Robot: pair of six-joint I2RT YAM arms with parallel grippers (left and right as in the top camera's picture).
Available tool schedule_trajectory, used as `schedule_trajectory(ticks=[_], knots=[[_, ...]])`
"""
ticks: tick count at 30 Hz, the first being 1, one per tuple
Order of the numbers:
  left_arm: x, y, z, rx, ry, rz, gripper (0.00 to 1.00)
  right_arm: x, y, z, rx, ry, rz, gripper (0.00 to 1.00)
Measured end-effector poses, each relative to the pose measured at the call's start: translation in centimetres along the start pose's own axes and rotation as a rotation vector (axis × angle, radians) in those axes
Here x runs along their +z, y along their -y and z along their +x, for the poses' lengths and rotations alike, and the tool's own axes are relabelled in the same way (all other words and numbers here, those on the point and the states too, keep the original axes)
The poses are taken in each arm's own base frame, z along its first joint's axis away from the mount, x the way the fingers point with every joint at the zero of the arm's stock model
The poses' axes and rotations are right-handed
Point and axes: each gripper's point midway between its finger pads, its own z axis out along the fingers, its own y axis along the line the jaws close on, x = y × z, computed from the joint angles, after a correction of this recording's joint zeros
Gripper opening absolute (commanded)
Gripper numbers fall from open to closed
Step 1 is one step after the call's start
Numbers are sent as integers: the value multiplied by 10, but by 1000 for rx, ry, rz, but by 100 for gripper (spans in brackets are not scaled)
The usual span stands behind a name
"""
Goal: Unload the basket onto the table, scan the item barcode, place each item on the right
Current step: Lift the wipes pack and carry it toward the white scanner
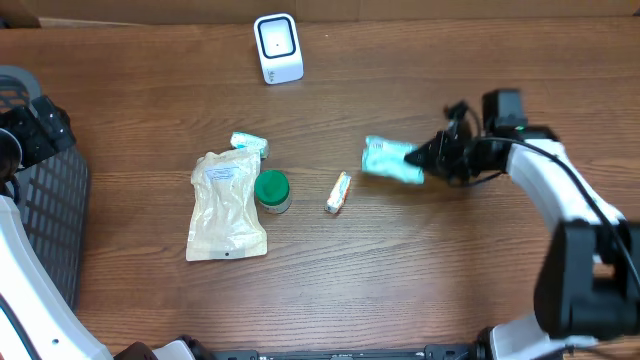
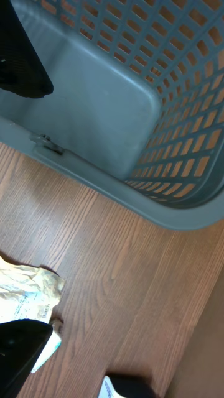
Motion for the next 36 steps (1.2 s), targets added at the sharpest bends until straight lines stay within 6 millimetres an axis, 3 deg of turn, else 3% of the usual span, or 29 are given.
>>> schedule_trajectory(ticks=[5,17,21,28,31,36], knots=[[0,0,0,0,0,0,99,-40,-57,-9,-117,72,-60,4],[0,0,0,0,0,0,100,-77,-157,26,-381,87,-160,4],[0,0,0,0,0,0,100,-81,-173,38,-425,85,-183,4],[0,0,0,0,0,0,100,-70,-179,42,-416,66,-126,4],[0,0,0,0,0,0,99,-71,-193,32,-438,84,-77,4],[0,0,0,0,0,0,100,-74,-229,-7,-540,222,50,4]])
